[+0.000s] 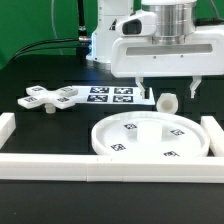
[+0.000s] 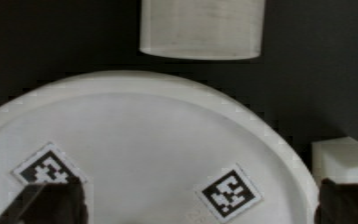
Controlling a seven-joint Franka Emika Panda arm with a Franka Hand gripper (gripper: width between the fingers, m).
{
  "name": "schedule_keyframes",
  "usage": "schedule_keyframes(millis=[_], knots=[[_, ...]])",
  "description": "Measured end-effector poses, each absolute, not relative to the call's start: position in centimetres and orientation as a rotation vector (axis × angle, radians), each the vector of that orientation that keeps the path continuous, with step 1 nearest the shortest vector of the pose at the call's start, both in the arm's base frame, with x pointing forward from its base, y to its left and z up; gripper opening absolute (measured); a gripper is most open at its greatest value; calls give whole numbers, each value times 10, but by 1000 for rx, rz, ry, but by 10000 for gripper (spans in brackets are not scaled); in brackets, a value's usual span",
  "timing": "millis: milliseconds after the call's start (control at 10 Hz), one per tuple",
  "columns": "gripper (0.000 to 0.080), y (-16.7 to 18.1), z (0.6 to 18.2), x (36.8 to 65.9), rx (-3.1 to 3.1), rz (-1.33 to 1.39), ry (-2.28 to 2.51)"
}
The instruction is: Assemble round table
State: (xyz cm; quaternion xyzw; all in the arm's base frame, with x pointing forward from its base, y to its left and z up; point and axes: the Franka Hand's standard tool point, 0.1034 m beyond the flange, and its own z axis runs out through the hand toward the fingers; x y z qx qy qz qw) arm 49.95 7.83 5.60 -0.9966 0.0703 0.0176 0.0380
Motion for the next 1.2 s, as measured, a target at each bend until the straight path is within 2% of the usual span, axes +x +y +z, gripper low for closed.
schedule_keyframes(millis=[300, 700, 1200], knots=[[649, 78, 54, 492, -3057, 158, 214], [649, 87, 39, 468, -2949, 619, 384], [649, 86, 35, 456, -2802, 1087, 282]])
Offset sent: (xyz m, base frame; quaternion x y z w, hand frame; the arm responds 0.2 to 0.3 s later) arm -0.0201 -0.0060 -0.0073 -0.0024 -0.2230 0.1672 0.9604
